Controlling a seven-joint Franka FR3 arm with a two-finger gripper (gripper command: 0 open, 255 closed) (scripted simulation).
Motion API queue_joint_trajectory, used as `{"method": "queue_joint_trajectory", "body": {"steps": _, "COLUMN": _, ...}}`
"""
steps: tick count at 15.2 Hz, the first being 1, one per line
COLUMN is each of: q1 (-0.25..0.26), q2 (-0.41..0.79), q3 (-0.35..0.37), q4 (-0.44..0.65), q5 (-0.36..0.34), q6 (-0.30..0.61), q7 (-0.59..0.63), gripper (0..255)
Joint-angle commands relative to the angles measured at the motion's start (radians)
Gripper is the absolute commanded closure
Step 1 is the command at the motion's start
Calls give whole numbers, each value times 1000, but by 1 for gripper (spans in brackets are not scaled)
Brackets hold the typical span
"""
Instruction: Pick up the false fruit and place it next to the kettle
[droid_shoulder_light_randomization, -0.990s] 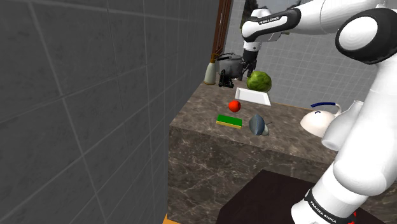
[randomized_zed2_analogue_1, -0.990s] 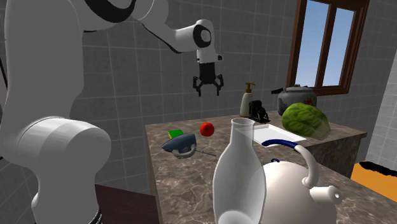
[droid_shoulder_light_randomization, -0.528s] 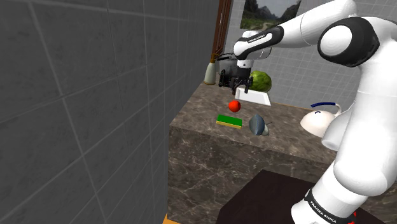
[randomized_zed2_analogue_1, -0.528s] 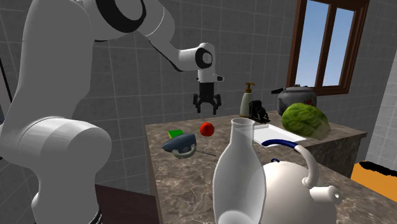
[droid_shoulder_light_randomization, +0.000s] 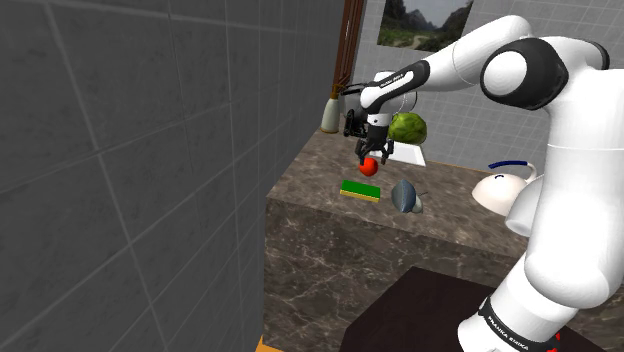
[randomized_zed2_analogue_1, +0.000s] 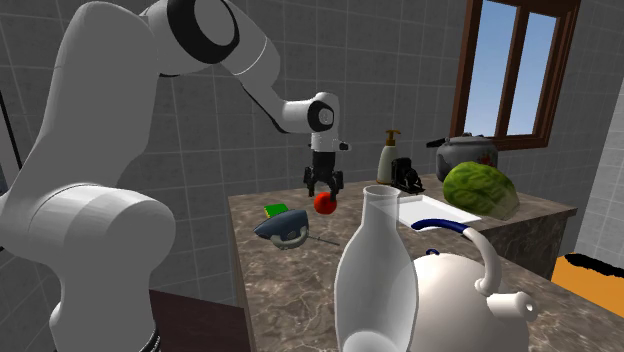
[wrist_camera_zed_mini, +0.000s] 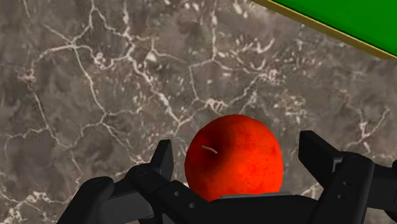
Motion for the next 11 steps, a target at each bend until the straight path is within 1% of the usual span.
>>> {"method": "queue_joint_trajectory", "body": {"steps": 1, "q1": -1, "q2": 9, "q3": 1, "q4": -14, "q5": 4, "q6": 23, "q7": -2, "gripper": 0}}
{"method": "queue_joint_trajectory", "body": {"steps": 3, "q1": -2, "q2": 16, "q3": 2, "q4": -26, "q5": 7, "q6": 42, "q7": -3, "gripper": 0}}
{"method": "queue_joint_trajectory", "body": {"steps": 10, "q1": -2, "q2": 16, "q3": 2, "q4": -26, "q5": 7, "q6": 42, "q7": -3, "gripper": 0}}
{"method": "queue_joint_trajectory", "body": {"steps": 11, "q1": -2, "q2": 16, "q3": 2, "q4": -26, "q5": 7, "q6": 42, "q7": -3, "gripper": 255}}
